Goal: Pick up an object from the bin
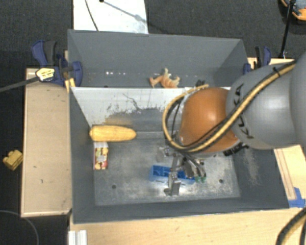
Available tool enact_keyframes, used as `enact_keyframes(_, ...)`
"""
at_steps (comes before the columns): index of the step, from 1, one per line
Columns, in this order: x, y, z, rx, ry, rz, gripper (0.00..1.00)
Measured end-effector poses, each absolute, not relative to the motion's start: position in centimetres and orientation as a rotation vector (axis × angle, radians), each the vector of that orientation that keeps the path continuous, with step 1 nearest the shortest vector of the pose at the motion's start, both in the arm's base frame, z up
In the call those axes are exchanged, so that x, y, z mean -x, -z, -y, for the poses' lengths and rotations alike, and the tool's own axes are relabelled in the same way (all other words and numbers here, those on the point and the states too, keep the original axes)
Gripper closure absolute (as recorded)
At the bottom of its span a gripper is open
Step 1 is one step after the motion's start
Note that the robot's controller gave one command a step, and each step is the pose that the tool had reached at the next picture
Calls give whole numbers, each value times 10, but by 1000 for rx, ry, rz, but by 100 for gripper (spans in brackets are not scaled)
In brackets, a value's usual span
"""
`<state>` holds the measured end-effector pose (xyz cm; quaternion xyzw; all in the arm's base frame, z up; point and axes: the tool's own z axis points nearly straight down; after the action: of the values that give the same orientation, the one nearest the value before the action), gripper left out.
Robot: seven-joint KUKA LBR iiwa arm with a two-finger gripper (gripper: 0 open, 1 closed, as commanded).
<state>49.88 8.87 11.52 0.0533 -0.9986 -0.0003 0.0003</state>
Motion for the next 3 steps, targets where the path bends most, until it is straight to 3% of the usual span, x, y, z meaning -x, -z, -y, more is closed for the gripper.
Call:
enact_keyframes(1, -522, -72, -68, -411, 1, 3115, 100)
enact_keyframes(3, -522, -72, -68, -398, 1, 3117, 100)
